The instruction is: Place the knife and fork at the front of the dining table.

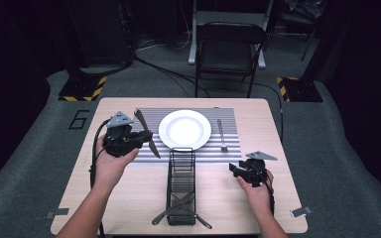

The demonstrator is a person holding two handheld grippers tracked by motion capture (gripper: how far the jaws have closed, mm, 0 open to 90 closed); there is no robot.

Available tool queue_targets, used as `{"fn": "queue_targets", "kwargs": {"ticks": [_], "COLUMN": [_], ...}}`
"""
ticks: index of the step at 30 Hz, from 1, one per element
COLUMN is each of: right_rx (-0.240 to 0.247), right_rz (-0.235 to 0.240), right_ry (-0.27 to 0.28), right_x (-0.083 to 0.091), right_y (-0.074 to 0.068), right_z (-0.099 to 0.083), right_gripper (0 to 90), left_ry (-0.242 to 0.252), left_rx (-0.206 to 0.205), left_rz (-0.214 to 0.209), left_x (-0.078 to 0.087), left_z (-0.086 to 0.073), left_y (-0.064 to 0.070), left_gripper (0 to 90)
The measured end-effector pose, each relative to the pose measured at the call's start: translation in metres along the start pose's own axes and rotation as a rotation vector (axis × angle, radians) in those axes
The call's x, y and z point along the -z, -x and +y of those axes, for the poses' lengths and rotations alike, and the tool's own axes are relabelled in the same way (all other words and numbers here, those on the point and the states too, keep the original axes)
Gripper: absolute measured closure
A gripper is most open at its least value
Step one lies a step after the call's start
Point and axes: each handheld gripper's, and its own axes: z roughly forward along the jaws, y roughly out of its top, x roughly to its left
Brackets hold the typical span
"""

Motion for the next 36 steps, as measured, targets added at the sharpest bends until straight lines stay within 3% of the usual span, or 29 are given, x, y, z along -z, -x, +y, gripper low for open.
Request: {"fn": "queue_targets", "kwargs": {"ticks": [14, 36], "right_rx": [-0.008, -0.021], "right_rz": [0.001, 0.002], "right_ry": [-0.001, 0.005], "right_x": [0.000, 0.000], "right_y": [0.001, 0.002], "right_z": [-0.001, -0.001], "right_gripper": [51.4, 51.3], "left_ry": [0.021, 0.008], "left_rx": [0.042, 0.094], "left_rz": [0.031, 0.150], "left_x": [-0.016, -0.040], "left_z": [-0.019, -0.043], "left_y": [-0.024, -0.051], "left_gripper": [82.7, 82.7]}}
